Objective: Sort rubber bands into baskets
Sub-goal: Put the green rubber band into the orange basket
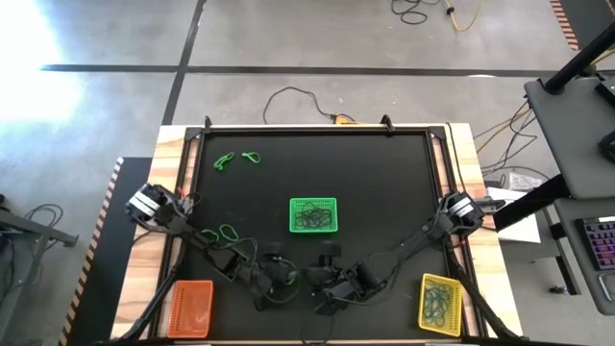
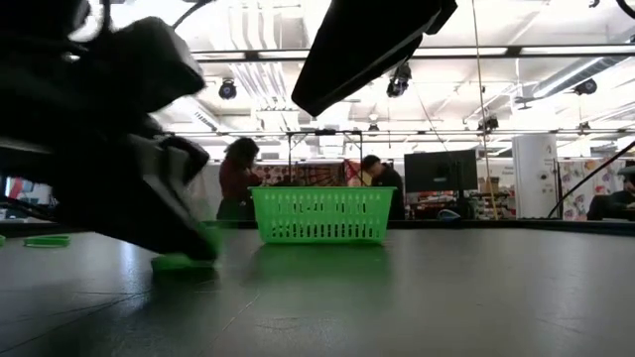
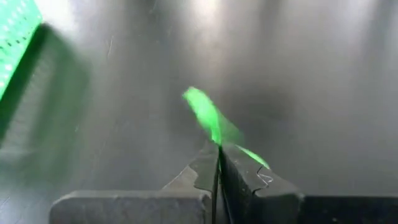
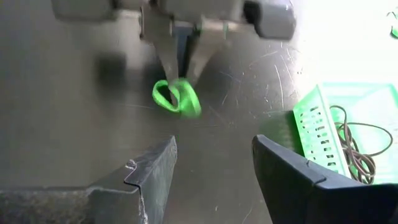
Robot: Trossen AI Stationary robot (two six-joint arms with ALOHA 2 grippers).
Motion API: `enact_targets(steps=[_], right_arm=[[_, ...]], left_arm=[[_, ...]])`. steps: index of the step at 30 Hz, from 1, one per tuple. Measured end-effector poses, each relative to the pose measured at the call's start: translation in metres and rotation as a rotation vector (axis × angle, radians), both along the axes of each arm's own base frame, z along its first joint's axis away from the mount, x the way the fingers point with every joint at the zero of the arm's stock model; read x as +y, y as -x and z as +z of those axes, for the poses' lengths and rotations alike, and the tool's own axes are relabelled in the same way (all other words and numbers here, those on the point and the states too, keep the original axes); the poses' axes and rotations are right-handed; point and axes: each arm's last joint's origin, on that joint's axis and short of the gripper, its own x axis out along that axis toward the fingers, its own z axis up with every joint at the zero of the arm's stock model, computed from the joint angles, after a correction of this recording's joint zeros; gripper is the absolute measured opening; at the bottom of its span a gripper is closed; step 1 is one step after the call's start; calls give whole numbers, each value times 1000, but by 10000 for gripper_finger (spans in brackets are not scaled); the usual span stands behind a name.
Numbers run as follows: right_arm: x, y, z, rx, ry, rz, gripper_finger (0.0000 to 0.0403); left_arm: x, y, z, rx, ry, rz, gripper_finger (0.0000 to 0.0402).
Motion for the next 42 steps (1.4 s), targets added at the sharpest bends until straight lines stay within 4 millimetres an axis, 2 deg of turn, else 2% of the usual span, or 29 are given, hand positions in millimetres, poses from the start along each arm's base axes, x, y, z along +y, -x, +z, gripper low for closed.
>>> enact_targets(steps=[6,11,20,32,42], right_arm=[[0,0,0,0,0,0,205],[0,0,0,0,0,0,205],[0,0,0,0,-1,-1,205],[0,0,0,0,-3,-3,205],[0,0,0,0,-2,-3,205]], left_arm=[[-3,10,18,28,7,-34,1],[-8,18,17,63,8,-33,0],[-7,15,15,29,2,18,5],[-6,16,14,24,49,75,91],[-3,22,2,44,90,129,77]])
